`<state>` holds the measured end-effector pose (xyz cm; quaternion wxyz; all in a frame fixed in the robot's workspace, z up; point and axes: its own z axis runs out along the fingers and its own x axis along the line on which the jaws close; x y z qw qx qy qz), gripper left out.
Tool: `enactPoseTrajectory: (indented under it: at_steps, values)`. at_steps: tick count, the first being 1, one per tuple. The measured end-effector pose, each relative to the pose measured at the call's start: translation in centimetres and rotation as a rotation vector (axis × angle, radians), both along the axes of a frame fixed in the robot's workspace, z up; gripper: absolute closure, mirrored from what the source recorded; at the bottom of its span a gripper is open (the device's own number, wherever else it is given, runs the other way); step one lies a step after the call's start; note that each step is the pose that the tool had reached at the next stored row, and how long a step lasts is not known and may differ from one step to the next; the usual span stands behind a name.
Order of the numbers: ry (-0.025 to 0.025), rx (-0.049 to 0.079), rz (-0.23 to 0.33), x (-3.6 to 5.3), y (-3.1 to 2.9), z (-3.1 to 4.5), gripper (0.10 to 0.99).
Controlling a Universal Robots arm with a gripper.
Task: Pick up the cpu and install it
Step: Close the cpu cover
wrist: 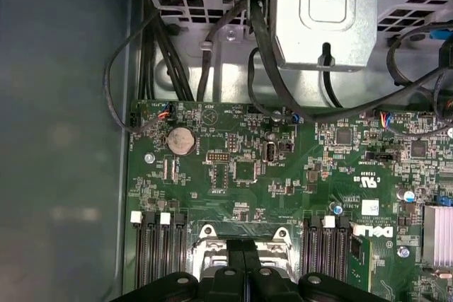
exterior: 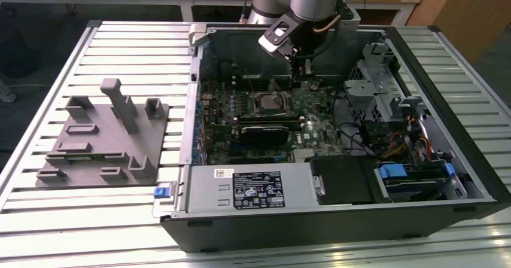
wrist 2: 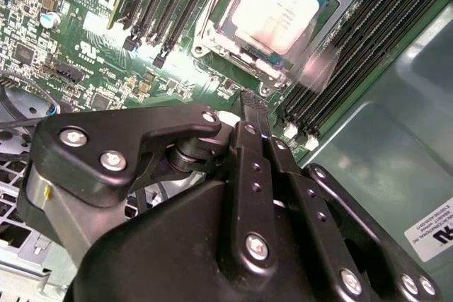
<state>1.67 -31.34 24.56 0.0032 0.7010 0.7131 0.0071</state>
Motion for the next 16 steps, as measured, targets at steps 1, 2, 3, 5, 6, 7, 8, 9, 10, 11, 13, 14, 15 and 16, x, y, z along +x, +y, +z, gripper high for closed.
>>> enactPoseTrajectory:
  at_steps: [1, 2, 3, 5, 6, 7, 8, 9, 10, 11, 13, 14, 15, 16]
  values:
    - [0.0, 0.0, 0.0, -0.04, 0.0, 0.0, 0.98]
    - [0.0001, 0.0, 0.0, -0.06, 0.0, 0.0, 0.98]
    - [0.0, 0.0, 0.0, -0.39, -0.13, -0.08, 0.98]
    - [0.0, 0.0, 0.0, -0.62, -0.17, -0.12, 0.98]
    - [0.0001, 0.0, 0.0, -0.74, -0.18, -0.13, 0.98]
    - [0.0001, 0.0, 0.0, -0.86, -0.19, -0.14, 0.98]
    - [0.0001, 0.0, 0.0, -0.95, -0.2, -0.14, 0.98]
    - [0.0001, 0.0, 0.0, -1.01, -0.2, -0.14, 0.98]
    - [0.0001, 0.0, 0.0, -1.06, -0.2, -0.15, 0.98]
    - [0.0, 0.0, 0.0, -1.13, -0.2, -0.15, 0.98]
    - [0.0, 0.0, 0.0, -1.26, -0.21, -0.16, 0.98]
    - [0.0001, 0.0, 0.0, -1.32, -0.21, -0.16, 0.98]
    - [0.0, 0.0, 0.0, -1.37, -0.21, -0.16, 0.98]
    - [0.0, 0.0, 0.0, -1.43, -0.21, -0.16, 0.98]
